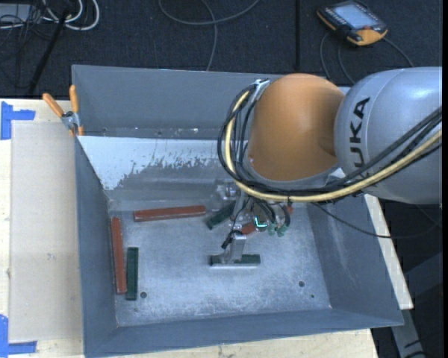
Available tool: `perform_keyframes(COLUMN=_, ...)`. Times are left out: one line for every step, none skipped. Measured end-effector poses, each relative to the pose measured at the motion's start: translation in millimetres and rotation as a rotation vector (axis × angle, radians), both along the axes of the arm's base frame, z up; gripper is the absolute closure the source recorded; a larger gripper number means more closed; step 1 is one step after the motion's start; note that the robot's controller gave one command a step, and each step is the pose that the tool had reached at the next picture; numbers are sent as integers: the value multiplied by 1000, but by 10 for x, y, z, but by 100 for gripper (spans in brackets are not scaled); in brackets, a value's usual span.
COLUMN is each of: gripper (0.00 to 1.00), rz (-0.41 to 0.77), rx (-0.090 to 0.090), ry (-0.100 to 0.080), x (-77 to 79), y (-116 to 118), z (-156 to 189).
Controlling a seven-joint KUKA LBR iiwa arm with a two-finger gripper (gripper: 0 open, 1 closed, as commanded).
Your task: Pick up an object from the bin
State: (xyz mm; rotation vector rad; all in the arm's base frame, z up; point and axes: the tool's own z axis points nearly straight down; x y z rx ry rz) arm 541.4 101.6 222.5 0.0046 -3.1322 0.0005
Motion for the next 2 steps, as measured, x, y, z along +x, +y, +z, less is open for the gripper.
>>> perform_keyframes(gripper=0, rz=-3, rx=1, ry=-9, x=16, y=-7, z=44)
perform_keyframes(gripper=0, rz=1, rx=2, ry=-13, x=-63, y=-293, z=-605)
